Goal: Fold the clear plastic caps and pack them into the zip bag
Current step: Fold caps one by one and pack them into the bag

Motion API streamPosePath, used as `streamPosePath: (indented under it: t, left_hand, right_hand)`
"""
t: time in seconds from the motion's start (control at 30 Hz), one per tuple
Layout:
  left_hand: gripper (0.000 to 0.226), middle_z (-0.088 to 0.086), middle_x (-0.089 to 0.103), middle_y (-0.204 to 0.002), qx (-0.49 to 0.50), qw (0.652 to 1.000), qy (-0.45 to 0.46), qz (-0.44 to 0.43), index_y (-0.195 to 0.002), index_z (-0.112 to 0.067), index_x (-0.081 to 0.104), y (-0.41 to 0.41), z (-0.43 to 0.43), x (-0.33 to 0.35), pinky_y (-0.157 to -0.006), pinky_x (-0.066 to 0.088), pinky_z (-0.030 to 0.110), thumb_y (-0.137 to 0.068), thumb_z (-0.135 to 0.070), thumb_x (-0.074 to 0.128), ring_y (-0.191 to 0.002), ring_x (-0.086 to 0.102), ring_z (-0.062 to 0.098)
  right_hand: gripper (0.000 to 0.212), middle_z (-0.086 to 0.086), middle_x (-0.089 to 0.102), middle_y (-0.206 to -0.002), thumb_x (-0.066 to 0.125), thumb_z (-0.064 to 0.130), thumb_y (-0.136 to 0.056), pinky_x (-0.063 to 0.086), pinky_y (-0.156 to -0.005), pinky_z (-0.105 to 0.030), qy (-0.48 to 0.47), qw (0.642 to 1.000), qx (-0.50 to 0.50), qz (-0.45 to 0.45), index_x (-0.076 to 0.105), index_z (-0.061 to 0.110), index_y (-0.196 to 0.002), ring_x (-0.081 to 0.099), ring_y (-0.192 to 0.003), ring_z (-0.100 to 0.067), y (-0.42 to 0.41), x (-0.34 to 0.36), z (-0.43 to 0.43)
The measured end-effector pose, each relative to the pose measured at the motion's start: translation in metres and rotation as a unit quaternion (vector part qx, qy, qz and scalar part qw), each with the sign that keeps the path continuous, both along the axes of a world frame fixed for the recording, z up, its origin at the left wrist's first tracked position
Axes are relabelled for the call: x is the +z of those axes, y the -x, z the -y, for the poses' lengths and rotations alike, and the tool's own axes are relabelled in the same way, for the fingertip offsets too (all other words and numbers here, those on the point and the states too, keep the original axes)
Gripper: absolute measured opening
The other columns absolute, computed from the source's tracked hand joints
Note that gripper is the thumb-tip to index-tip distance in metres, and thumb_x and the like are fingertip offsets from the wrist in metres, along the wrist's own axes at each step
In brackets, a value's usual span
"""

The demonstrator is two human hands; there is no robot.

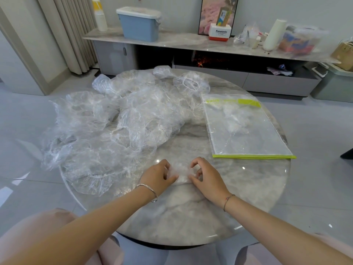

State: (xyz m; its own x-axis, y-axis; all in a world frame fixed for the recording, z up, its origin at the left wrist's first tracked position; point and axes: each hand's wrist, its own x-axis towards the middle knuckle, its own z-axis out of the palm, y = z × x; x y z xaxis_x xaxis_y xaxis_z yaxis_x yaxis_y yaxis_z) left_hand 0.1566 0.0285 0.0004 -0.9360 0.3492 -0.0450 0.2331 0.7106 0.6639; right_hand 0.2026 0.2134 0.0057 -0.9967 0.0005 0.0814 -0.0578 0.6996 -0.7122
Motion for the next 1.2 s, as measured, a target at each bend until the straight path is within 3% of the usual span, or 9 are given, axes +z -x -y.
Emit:
streamPosePath:
  t: [0.2, 0.37, 0.53, 0.67, 0.73, 0.83, 0.97, 1.1, 1.2]
  left_hand:
    - [0.061, -0.003, 0.046, -0.093, -0.090, 0.944, 0.078, -0.308, -0.099, -0.021, 0.040, 0.003, -0.002, 0.000, -0.073, 0.040, 0.025, -0.058, -0.029, 0.085, -0.076, 0.040, 0.011]
    - [0.037, -0.004, 0.050, -0.110, -0.199, 0.870, 0.072, -0.446, -0.109, -0.025, 0.050, 0.007, -0.003, -0.003, -0.088, 0.035, 0.027, -0.075, -0.029, 0.067, -0.100, 0.047, 0.016]
    - [0.055, -0.005, 0.065, -0.114, -0.219, 0.888, 0.167, -0.368, -0.116, -0.019, 0.064, 0.010, 0.001, -0.013, -0.094, 0.041, 0.026, -0.082, -0.057, 0.044, -0.103, 0.061, 0.015]
    - [0.048, -0.009, 0.072, -0.089, -0.207, 0.913, 0.160, -0.313, -0.100, -0.018, 0.072, 0.016, -0.006, -0.010, -0.072, 0.050, 0.019, -0.057, -0.035, 0.085, -0.077, 0.068, 0.009]
    - [0.041, -0.004, 0.071, -0.086, -0.183, 0.933, 0.160, -0.266, -0.103, -0.020, 0.071, 0.019, -0.012, 0.002, -0.072, 0.048, 0.021, -0.066, -0.035, 0.081, -0.079, 0.067, 0.014]
    - [0.036, 0.002, 0.068, -0.091, -0.133, 0.988, -0.004, -0.082, -0.107, -0.020, 0.064, 0.017, -0.023, 0.025, -0.076, 0.047, 0.032, -0.089, -0.044, 0.044, -0.085, 0.063, 0.021]
    - [0.014, 0.001, 0.064, -0.081, -0.088, 0.959, -0.245, 0.116, -0.099, -0.015, 0.060, 0.013, -0.048, 0.052, -0.074, 0.053, 0.025, -0.094, -0.027, 0.054, -0.073, 0.061, 0.011]
    - [0.007, 0.002, 0.064, -0.079, -0.068, 0.934, -0.300, 0.184, -0.095, -0.014, 0.056, 0.006, -0.078, 0.060, -0.074, 0.056, 0.025, -0.093, -0.020, 0.056, -0.071, 0.063, 0.010]
    - [0.012, 0.007, 0.065, -0.082, -0.088, 0.938, -0.270, 0.199, -0.095, -0.010, 0.055, 0.003, -0.103, 0.062, -0.076, 0.056, 0.027, -0.093, -0.022, 0.055, -0.073, 0.064, 0.013]
  right_hand:
    - [0.020, 0.022, 0.039, -0.113, 0.062, 0.014, -0.086, 0.046, -0.068, -0.019, -0.077, 0.996, 0.047, -0.025, 0.058, 0.029, -0.099, 0.055, -0.073, -0.011, 0.000, -0.005, -0.005]
    - [0.019, 0.013, 0.048, -0.111, 0.061, 0.020, -0.089, 0.041, -0.071, -0.016, -0.090, 0.995, 0.036, -0.018, 0.065, 0.021, -0.107, 0.054, -0.082, -0.009, 0.004, -0.009, -0.009]
    - [0.021, 0.012, 0.052, -0.108, 0.060, 0.023, -0.087, 0.047, -0.088, -0.029, -0.077, 0.996, 0.044, -0.004, 0.067, 0.020, -0.107, 0.056, -0.095, -0.012, 0.007, -0.013, -0.014]
    - [0.041, 0.018, 0.050, -0.107, 0.060, 0.051, -0.078, 0.040, -0.100, -0.032, -0.032, 0.998, 0.058, 0.011, 0.064, 0.027, -0.112, 0.051, -0.101, 0.000, 0.004, -0.008, -0.022]
    - [0.050, 0.016, 0.049, -0.116, 0.070, 0.049, -0.075, 0.038, -0.102, -0.027, -0.003, 0.998, 0.055, 0.026, 0.057, 0.030, -0.119, 0.047, -0.110, 0.000, 0.002, -0.005, -0.027]
    - [0.064, 0.010, 0.050, -0.124, 0.081, 0.036, -0.070, 0.041, -0.094, -0.015, 0.195, 0.977, -0.033, 0.075, 0.047, 0.034, -0.125, 0.049, -0.114, -0.004, -0.001, 0.014, -0.034]
    - [0.064, 0.008, 0.062, -0.110, 0.071, 0.039, -0.064, 0.044, -0.094, -0.028, 0.446, 0.875, -0.101, 0.158, 0.051, 0.030, -0.124, 0.061, -0.099, -0.008, -0.006, 0.046, -0.052]
    - [0.045, 0.002, 0.065, -0.099, 0.070, 0.034, -0.069, 0.048, -0.088, -0.032, 0.533, 0.820, -0.091, 0.188, 0.064, 0.018, -0.111, 0.059, -0.088, -0.014, -0.019, 0.051, -0.065]
    - [0.029, 0.002, 0.062, -0.088, 0.071, 0.032, -0.070, 0.050, -0.078, -0.025, 0.529, 0.822, -0.135, 0.162, 0.067, 0.018, -0.095, 0.058, -0.081, -0.011, -0.026, 0.054, -0.078]
